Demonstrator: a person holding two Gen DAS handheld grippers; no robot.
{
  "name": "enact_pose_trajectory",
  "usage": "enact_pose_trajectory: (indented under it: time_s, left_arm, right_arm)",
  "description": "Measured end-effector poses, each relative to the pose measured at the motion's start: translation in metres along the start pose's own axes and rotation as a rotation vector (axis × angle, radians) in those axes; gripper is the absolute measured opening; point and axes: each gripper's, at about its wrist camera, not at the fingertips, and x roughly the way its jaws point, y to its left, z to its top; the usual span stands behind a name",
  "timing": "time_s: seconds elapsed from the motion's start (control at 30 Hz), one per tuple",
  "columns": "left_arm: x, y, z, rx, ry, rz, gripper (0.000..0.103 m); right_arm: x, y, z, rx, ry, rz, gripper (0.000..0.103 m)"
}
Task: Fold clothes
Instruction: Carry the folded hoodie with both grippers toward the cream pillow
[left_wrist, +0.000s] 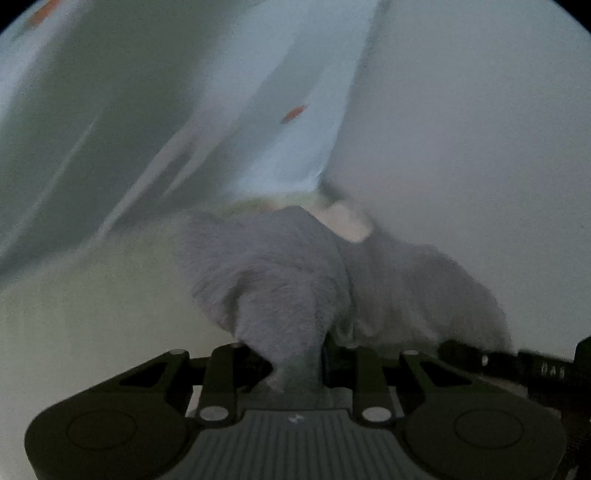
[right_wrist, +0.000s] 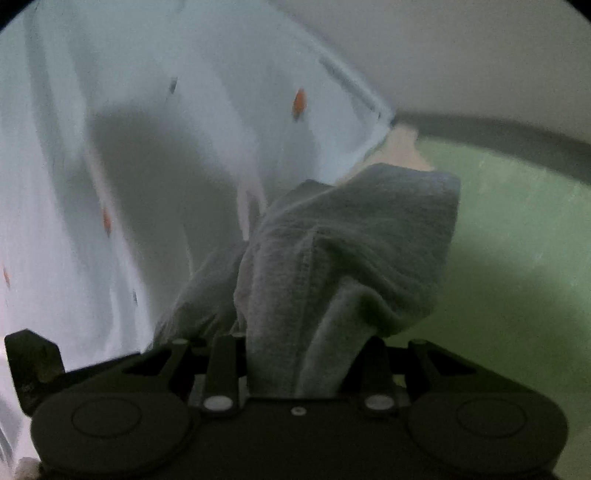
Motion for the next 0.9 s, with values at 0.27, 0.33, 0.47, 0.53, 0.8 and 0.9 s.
enact_pose_trajectory:
  time_s: [0.27, 0.33, 0.47, 0.53, 0.8, 0.9]
  left_arm:
    - [0.111, -0.038, 0.171, 0.288, -0.070, -0.071, 0.030]
    - [0.157, -0.038, 0.190, 0.326, -0.073, -0.039, 0.051]
    - [0.231, -0.004, 0.175, 0.169, -0.032, 0.106, 0.072]
    - [0.246, 0.023, 0.149, 0.045, 0.010, 0.101, 0.073]
    - [0.251, 0.081, 0.035, -0.470, 0.050, -0.148, 0.078]
    - [0.259, 0.075, 0.026, -0.568, 0.053, -0.217, 0.077]
  right_arm:
    - [0.041, -0.031, 0.073, 0.189, -0.191, 0.039, 0.031]
    - [0.064, -0.040, 0.084, 0.194, -0.209, 0.012, 0.037]
    - [0.128, -0.072, 0.089, 0.186, -0.059, -0.232, 0.064]
    - [0.135, -0.088, 0.076, 0.249, -0.079, -0.222, 0.071]
    - [0.144, -0.107, 0.060, 0.294, -0.072, -0.209, 0.095]
    - [0.143, -0.109, 0.078, 0.258, -0.061, -0.216, 0.091]
